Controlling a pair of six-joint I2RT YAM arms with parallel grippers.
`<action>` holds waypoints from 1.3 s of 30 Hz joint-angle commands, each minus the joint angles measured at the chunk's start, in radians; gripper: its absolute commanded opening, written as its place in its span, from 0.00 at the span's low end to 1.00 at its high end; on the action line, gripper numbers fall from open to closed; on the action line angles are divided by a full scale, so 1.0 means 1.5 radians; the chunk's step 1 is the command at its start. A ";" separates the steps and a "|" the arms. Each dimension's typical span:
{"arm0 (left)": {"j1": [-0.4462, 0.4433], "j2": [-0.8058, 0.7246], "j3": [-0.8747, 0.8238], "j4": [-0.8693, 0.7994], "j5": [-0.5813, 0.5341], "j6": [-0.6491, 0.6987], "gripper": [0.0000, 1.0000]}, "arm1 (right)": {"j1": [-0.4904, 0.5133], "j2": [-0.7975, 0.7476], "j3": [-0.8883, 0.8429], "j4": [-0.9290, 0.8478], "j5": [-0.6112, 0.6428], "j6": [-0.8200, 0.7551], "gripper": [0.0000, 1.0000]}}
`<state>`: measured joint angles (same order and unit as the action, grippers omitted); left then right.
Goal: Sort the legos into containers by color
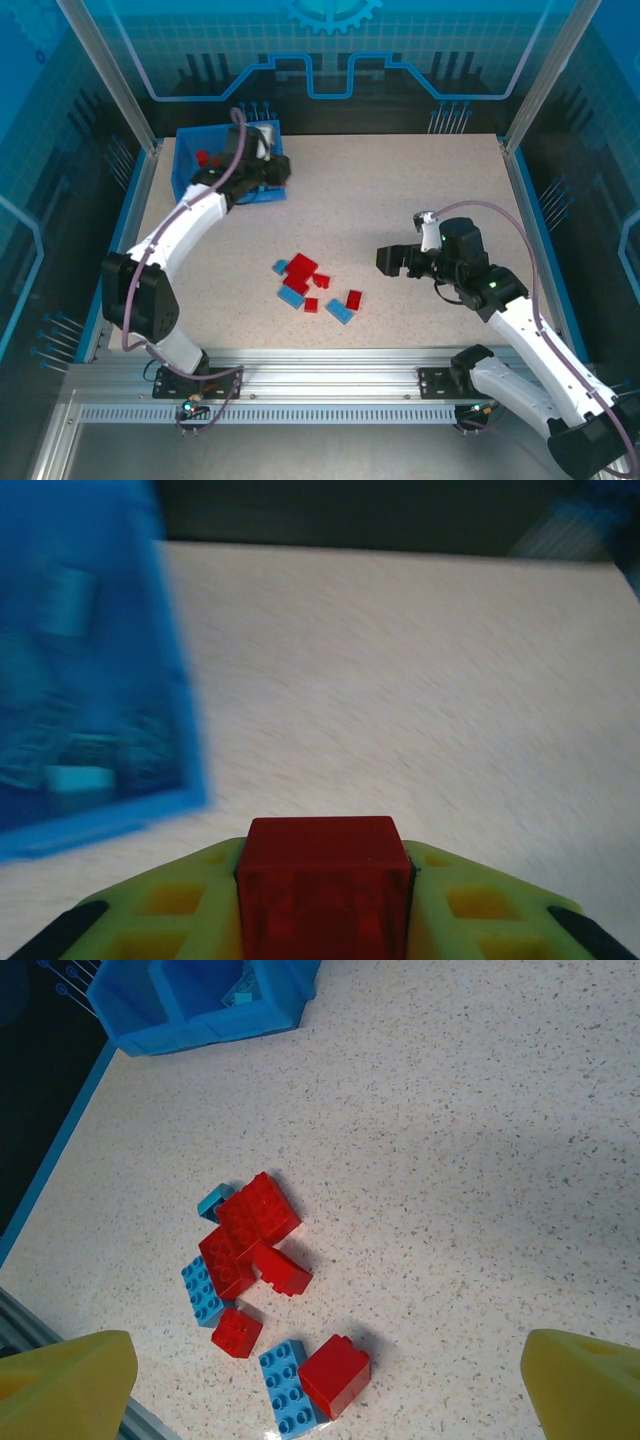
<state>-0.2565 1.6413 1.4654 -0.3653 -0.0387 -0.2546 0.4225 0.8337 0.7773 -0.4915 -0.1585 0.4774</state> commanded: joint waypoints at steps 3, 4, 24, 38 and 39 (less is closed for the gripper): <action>0.108 0.040 0.080 -0.056 -0.133 -0.037 0.35 | -0.006 0.001 -0.001 0.011 -0.003 -0.001 1.00; 0.126 0.052 0.092 -0.060 -0.154 -0.038 0.35 | -0.006 0.000 -0.001 0.010 -0.001 -0.001 1.00; 0.257 0.471 0.528 -0.219 -0.201 -0.017 0.55 | -0.002 -0.034 0.013 -0.021 0.024 0.007 1.00; 0.189 0.071 0.132 -0.065 -0.043 -0.137 0.52 | 0.000 0.006 0.008 0.025 0.011 0.019 1.00; 0.167 0.033 0.097 -0.061 -0.036 -0.141 0.52 | 0.001 0.009 0.007 0.028 0.011 0.019 1.00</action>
<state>0.0681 1.8423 1.7065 -0.5423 -0.1871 -0.4049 0.4225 0.8394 0.7776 -0.4854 -0.1360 0.4969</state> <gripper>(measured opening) 0.524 0.997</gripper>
